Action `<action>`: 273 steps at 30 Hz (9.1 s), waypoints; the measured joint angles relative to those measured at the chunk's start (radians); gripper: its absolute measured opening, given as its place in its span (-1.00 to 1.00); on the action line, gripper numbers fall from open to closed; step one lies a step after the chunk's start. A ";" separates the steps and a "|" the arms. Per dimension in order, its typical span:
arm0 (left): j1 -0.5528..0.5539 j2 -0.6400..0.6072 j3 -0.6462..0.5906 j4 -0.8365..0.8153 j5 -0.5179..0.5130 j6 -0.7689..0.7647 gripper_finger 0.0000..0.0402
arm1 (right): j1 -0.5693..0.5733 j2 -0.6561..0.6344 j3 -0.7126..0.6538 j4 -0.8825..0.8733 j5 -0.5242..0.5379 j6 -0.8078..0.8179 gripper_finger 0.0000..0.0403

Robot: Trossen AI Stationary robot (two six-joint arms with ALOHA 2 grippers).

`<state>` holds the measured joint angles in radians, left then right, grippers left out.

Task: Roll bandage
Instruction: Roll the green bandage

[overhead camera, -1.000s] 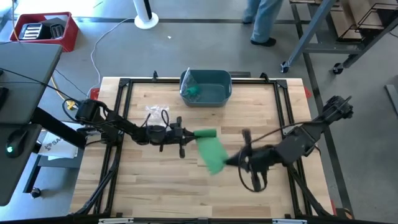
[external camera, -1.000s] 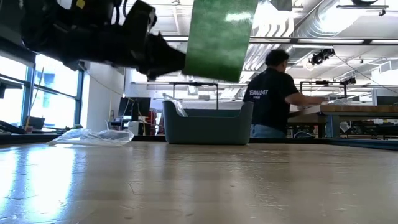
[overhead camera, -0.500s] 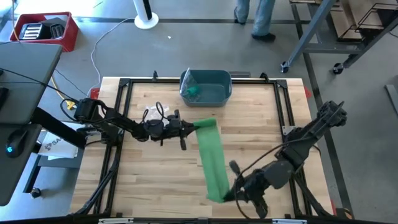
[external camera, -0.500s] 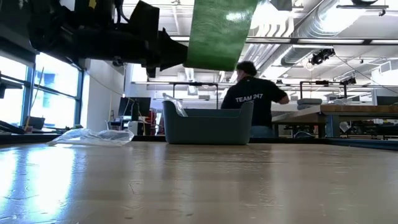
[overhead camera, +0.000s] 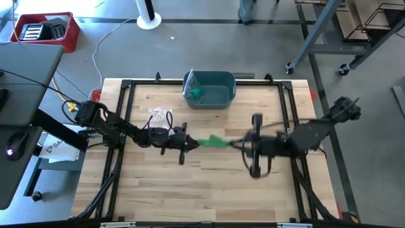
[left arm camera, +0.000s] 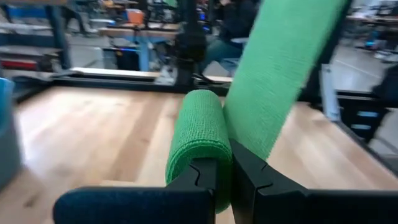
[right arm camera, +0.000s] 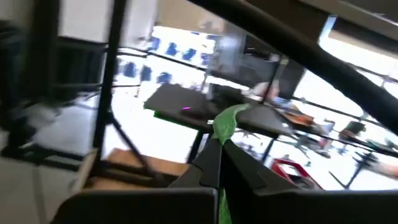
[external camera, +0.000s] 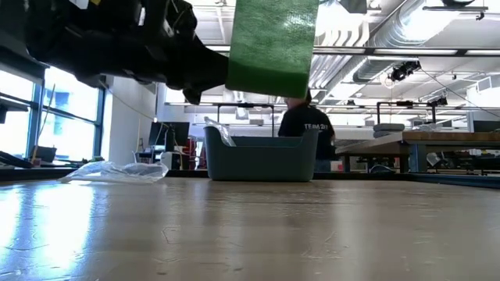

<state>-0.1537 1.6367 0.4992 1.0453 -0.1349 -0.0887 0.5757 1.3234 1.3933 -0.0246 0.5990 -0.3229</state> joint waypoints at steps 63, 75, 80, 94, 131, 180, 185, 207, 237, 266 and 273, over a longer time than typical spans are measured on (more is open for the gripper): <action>-0.271 -0.119 0.131 0.007 0.004 0.196 -0.95 | -0.294 0.137 -0.692 0.095 -0.287 0.529 -0.69; -0.271 -0.118 0.131 0.000 -0.085 0.205 -0.95 | -0.158 0.137 -0.592 -0.036 -0.491 0.595 0.01; -0.280 -0.118 0.131 -0.008 -0.086 0.240 -0.95 | -0.016 0.135 -0.426 -0.156 -0.171 0.558 -0.07; -0.280 -0.118 0.131 -0.004 -0.076 0.249 -0.95 | 0.133 0.148 -0.261 -0.139 0.346 0.296 -0.34; -0.249 -0.268 0.131 -0.477 -0.122 0.143 -0.40 | 0.045 0.201 -0.263 -0.175 0.140 0.201 -0.97; -0.294 -0.258 0.265 -0.394 -0.194 0.509 0.16 | -0.189 -0.104 -0.717 0.536 -0.436 0.191 -0.98; -0.299 -0.209 0.267 -0.269 -0.294 0.590 0.23 | -0.189 -0.104 -0.717 0.527 -0.391 0.191 -0.98; -0.281 -0.123 0.323 -0.291 -0.424 0.637 0.20 | -0.132 -0.103 -0.685 0.428 -0.162 0.211 -0.98; -0.330 -0.169 0.324 -0.325 -0.332 0.432 -0.91 | -0.058 -0.106 -0.502 -0.047 0.037 0.436 -0.15; 0.068 -0.155 -0.032 -0.302 -0.349 0.063 -0.83 | -0.251 0.269 -0.505 0.078 -0.594 0.446 -0.18; 0.111 -0.155 -0.114 -0.286 -0.347 0.013 -0.82 | -0.434 0.466 -0.505 0.162 -0.765 0.323 -0.18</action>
<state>-0.0423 1.4818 0.3851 0.7595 -0.4816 -0.0754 0.1414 1.7897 0.8886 0.1377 -0.1663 -0.0001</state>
